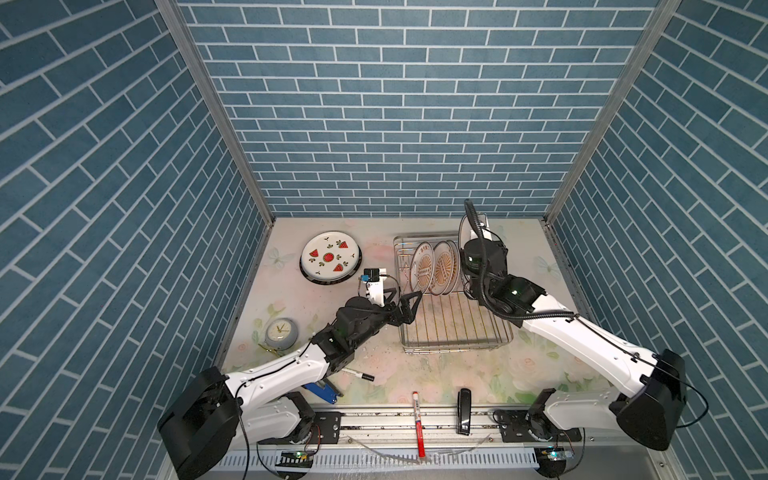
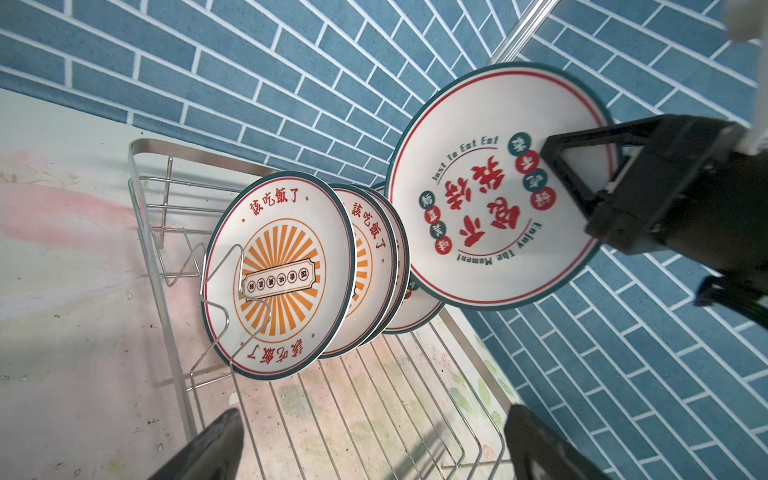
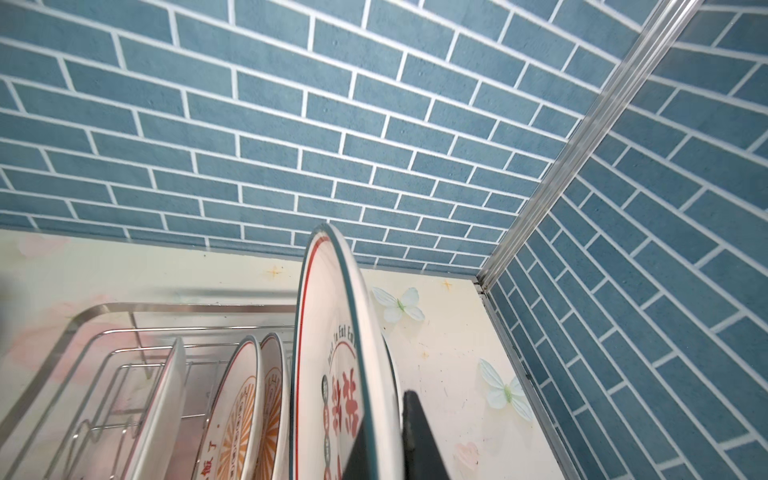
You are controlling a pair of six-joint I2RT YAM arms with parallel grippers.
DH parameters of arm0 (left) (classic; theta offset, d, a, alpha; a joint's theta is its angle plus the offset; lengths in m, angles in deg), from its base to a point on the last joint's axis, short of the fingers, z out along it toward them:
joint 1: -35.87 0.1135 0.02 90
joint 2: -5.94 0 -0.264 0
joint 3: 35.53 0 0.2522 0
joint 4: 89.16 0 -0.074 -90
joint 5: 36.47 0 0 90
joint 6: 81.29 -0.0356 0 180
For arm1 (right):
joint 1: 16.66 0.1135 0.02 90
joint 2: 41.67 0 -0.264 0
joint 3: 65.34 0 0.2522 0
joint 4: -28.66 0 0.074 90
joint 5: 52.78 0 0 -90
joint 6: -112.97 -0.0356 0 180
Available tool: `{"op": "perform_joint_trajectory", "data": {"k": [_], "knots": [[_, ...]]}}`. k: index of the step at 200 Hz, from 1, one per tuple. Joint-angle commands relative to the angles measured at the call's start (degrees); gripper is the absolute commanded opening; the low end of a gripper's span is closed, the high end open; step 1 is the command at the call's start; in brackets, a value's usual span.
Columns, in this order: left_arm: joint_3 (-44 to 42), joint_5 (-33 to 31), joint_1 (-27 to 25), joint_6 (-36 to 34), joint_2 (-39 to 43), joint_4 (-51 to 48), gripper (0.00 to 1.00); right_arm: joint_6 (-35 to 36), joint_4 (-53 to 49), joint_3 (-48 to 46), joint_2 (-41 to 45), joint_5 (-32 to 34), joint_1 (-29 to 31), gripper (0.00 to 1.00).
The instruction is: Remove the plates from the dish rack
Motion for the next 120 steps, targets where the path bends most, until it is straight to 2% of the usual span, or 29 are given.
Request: {"op": "perform_joint_trajectory", "data": {"k": [1, 43, 78, 91, 120], "knots": [[0.24, -0.48, -0.32, 0.28, 0.05, 1.08, 1.00, 0.70, 1.67, -1.59, 3.75, 3.37, 1.26, 0.04], [-0.01, 0.77, -0.30, 0.99, 0.31, 1.81, 1.00, -0.06, 0.86, -3.24, 7.57, 2.11, 2.31, 0.04], [-0.78, 0.63, -0.32, 2.07, 0.43, 3.61, 1.00, -5.32, -1.06, -7.19, 15.46, -11.71, 2.28, 0.05], [-1.34, 2.69, -0.24, 1.91, -0.04, 6.53, 0.99, -6.93, -0.78, -9.40, 18.72, -17.53, 2.20, 0.05], [-1.79, 7.71, -0.30, 2.80, -1.43, 12.01, 0.98, -9.32, -0.05, -12.76, 23.82, -24.95, 1.22, 0.04]]}}
